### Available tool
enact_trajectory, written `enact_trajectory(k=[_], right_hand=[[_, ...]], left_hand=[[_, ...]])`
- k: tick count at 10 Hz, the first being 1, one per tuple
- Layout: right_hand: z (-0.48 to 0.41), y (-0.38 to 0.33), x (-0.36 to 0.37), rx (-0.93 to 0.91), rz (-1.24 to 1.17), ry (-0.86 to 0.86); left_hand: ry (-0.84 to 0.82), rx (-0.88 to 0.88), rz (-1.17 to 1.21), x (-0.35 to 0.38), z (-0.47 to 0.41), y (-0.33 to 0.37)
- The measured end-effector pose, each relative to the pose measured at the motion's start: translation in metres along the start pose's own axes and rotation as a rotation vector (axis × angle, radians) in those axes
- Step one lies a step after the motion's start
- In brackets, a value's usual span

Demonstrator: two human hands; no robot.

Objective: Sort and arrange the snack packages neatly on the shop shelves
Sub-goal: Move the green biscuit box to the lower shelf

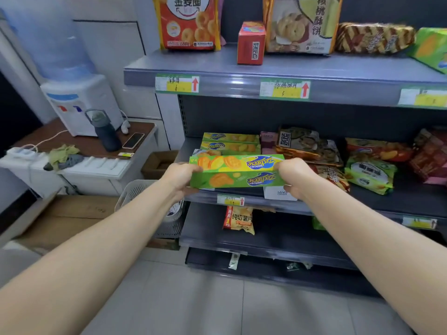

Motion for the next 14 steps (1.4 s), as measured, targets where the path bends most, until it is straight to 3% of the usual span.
enact_trajectory(k=[1, 4, 9, 14], right_hand=[[-0.025, 0.005, -0.003, 0.106, 0.007, -0.032], [-0.094, 0.01, 0.011, 0.074, -0.033, -0.075], [-0.184, -0.03, 0.035, -0.054, -0.072, 0.108], [-0.25, -0.034, 0.051, -0.024, -0.096, 0.118]], left_hand=[[0.037, 0.001, -0.014, 0.006, -0.028, -0.002], [0.14, 0.126, 0.117, 0.008, -0.082, 0.002], [0.052, 0.119, 0.087, 0.002, -0.2, 0.033], [-0.039, 0.097, -0.035, 0.002, -0.288, 0.037]])
Point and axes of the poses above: each hand's wrist, its own z-axis away from the middle knuckle, its own x-axis out of the palm, y = z × x, the point moved 4 cm from there along -z, towards the middle knuckle, and after that the axes turned 11 degrees about -y, right-handed, at the moved point
